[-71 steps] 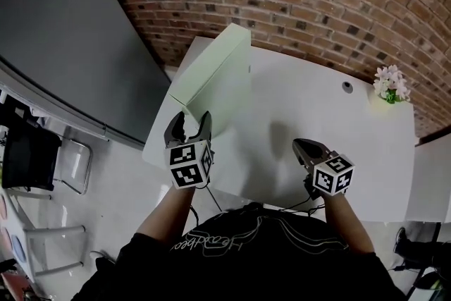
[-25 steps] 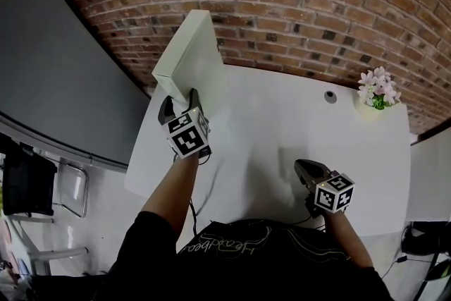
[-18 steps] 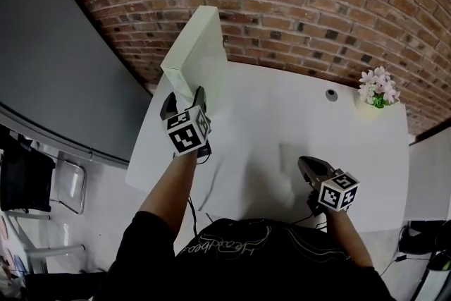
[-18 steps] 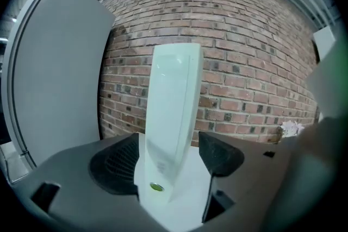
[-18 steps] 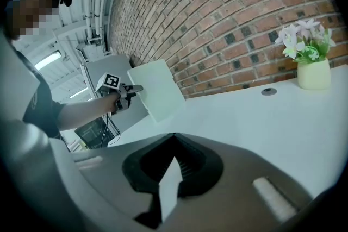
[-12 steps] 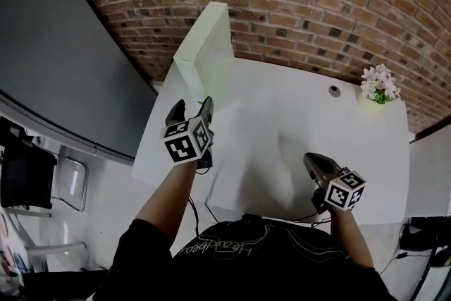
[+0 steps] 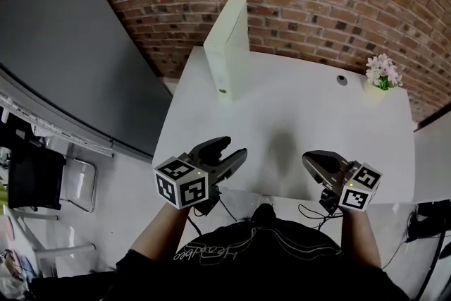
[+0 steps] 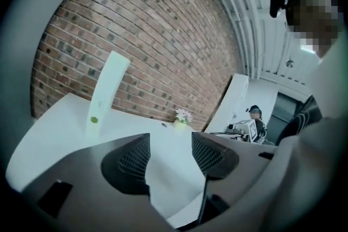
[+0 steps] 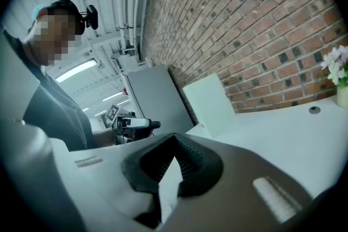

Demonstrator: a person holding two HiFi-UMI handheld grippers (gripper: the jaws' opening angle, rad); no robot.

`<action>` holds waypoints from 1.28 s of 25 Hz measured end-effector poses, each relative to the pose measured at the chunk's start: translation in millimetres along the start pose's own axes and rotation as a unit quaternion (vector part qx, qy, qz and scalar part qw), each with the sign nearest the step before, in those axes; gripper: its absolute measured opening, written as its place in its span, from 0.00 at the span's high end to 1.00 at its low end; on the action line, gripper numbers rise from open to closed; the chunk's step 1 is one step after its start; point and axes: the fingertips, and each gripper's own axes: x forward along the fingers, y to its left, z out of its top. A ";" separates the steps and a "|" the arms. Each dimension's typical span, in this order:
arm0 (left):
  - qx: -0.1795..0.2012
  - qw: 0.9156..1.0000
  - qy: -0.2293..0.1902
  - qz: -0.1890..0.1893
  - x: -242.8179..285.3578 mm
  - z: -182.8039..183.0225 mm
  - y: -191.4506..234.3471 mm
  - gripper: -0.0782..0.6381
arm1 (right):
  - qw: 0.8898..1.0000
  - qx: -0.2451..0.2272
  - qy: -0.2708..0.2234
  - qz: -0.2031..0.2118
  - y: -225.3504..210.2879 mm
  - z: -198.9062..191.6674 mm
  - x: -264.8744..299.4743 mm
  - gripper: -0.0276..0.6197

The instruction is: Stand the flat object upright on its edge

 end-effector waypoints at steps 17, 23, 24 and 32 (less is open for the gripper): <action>0.009 0.995 -0.037 -0.092 -102.7 -33.5 -72.9 0.89 | 0.997 0.019 -0.062 0.037 146.7 -15.0 37.2 0.95; 0.037 0.994 -0.037 -0.094 -113.2 -43.9 -82.6 0.89 | 0.997 0.010 -0.063 0.039 164.3 -19.7 36.8 0.95; 0.038 0.994 -0.038 -0.098 -115.5 -43.9 -85.0 0.89 | 0.997 0.010 -0.063 0.038 165.8 -20.9 37.1 0.95; 0.035 0.995 -0.036 -0.092 -118.6 -47.6 -86.9 0.89 | 0.997 0.015 -0.064 0.034 172.0 -28.4 32.8 0.95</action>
